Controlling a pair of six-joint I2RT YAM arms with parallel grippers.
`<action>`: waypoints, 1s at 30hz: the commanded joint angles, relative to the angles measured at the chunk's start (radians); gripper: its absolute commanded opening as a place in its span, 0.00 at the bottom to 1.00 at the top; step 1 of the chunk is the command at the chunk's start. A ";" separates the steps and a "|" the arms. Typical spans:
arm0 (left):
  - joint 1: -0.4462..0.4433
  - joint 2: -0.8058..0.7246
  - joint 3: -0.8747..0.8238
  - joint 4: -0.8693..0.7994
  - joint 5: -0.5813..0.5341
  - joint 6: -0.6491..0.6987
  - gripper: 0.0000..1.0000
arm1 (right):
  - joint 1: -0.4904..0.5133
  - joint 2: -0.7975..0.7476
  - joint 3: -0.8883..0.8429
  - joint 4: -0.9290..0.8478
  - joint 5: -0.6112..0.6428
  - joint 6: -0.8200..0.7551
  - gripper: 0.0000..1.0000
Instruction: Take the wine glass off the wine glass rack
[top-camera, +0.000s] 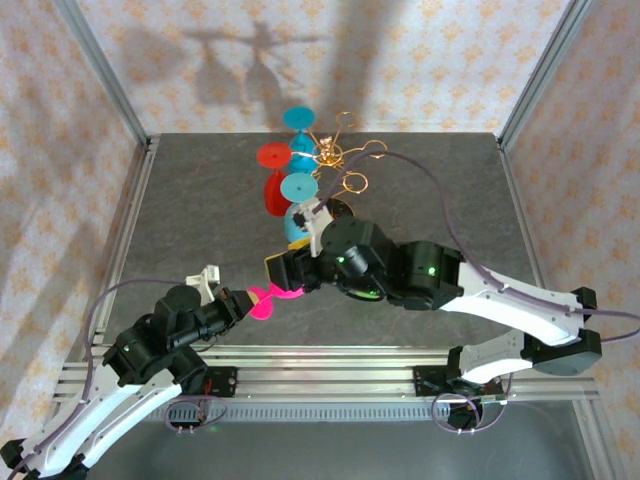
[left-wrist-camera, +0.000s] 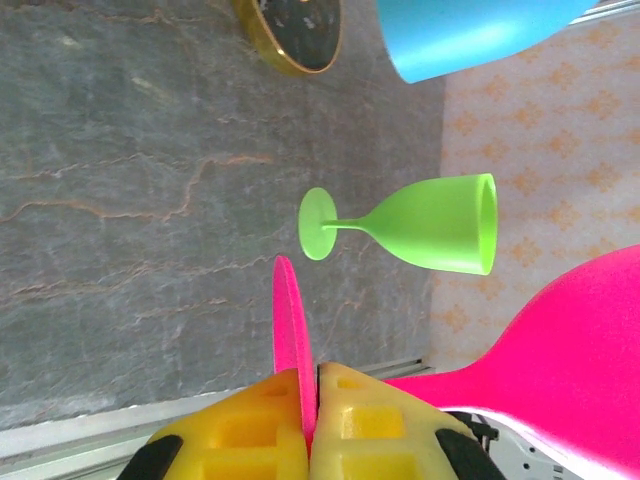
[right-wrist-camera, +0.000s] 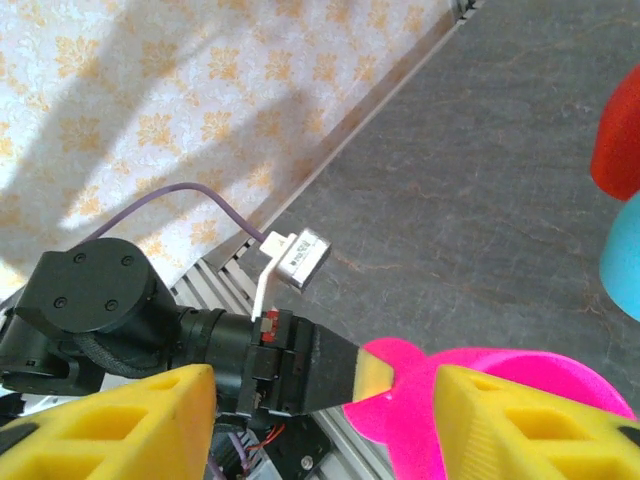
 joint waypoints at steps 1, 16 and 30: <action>0.010 -0.026 -0.026 0.093 0.020 0.014 0.00 | -0.057 -0.044 -0.033 -0.031 -0.153 0.070 0.61; 0.010 -0.034 -0.077 0.195 0.014 -0.011 0.00 | -0.113 -0.028 -0.088 -0.052 -0.250 0.067 0.61; 0.010 -0.033 -0.072 0.187 -0.002 -0.008 0.00 | -0.114 0.019 -0.082 -0.046 -0.270 0.040 0.51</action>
